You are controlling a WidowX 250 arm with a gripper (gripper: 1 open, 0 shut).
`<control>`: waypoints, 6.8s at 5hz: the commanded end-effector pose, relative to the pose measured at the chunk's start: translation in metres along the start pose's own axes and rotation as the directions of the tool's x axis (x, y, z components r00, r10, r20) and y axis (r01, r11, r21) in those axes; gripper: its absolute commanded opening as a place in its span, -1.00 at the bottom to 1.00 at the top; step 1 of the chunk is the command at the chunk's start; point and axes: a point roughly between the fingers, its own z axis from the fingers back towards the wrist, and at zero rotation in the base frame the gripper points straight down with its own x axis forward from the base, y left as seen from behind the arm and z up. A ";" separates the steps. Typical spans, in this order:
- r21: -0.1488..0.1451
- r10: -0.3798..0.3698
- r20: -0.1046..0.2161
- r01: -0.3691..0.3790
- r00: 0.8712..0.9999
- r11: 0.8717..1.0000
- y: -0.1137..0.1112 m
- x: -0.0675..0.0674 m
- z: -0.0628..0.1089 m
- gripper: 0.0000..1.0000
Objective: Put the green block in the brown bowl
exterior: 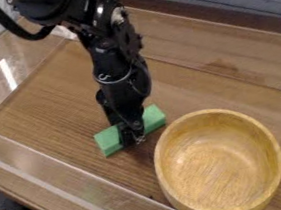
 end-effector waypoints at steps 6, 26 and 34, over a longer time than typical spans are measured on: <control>-0.070 -0.115 0.082 0.121 0.990 0.990 -0.120 0.053 0.080 -1.00; -0.145 -0.210 0.123 0.227 0.970 0.963 -0.122 0.057 0.069 -1.00; -0.139 -0.197 0.134 0.216 0.971 0.966 -0.119 0.057 0.055 -1.00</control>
